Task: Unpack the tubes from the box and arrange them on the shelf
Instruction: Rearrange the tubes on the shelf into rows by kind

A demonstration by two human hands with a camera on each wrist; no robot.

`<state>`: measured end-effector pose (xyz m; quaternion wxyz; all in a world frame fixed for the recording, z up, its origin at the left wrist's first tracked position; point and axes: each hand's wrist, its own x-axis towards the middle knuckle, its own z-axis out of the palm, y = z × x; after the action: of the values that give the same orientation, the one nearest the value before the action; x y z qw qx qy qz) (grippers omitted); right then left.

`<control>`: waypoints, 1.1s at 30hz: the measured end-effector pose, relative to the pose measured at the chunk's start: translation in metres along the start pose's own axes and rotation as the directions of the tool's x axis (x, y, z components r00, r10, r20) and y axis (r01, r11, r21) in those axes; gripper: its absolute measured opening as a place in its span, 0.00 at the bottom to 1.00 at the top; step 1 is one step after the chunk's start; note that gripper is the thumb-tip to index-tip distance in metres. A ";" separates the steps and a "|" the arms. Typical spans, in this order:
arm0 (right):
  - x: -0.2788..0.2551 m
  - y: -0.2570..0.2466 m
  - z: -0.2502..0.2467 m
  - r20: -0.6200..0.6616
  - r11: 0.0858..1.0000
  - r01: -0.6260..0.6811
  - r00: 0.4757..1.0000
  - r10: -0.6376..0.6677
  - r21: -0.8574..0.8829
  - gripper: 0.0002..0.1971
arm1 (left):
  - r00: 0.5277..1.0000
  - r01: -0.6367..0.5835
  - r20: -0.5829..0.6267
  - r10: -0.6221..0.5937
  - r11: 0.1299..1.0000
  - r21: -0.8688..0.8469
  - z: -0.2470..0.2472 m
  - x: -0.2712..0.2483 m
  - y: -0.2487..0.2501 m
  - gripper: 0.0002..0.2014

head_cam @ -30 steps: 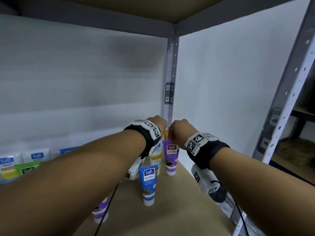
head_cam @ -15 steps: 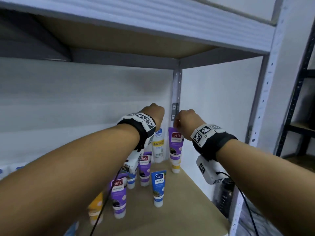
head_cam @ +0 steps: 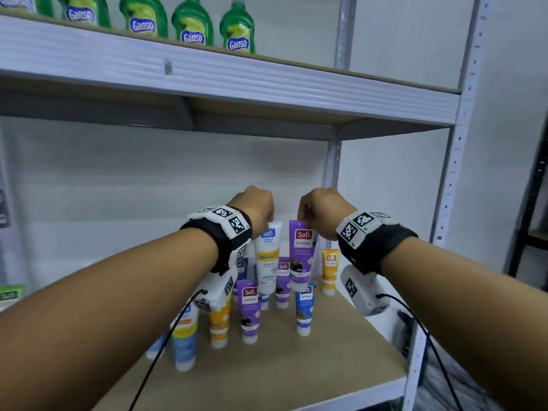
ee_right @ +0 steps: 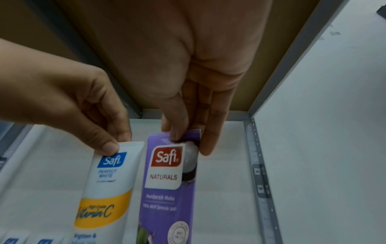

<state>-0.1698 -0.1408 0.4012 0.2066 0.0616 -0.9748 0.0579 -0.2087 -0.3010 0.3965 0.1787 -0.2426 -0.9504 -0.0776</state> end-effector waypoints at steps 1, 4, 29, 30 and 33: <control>-0.006 -0.005 0.004 0.015 1.000 0.017 1.000 -0.018 0.005 0.08 | 1.000 0.008 0.014 -0.008 1.000 -0.007 0.002 -0.009 -0.004 0.09; -0.024 -0.018 0.018 0.049 0.998 0.042 0.998 -0.044 0.038 0.06 | 1.000 0.002 0.028 -0.002 1.000 -0.031 0.015 -0.037 -0.018 0.08; -0.085 -0.059 0.123 0.179 0.993 -0.027 0.984 0.006 0.113 0.08 | 0.998 0.032 0.065 -0.018 0.975 -0.218 0.128 -0.117 -0.058 0.05; -0.087 -0.059 0.126 0.166 0.989 -0.045 0.986 0.021 0.141 0.08 | 0.998 0.045 0.059 -0.031 0.965 -0.259 0.130 -0.118 -0.058 0.06; -0.092 -0.054 0.138 0.138 0.966 -0.097 0.988 0.065 0.239 0.11 | 0.993 0.120 0.052 -0.108 0.916 -0.383 0.141 -0.126 -0.061 0.15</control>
<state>-0.1335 -0.2042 0.2428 0.1313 0.0501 -0.9732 0.1819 -0.1780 -0.3753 0.2155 0.1083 -0.2185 -0.9316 -0.2695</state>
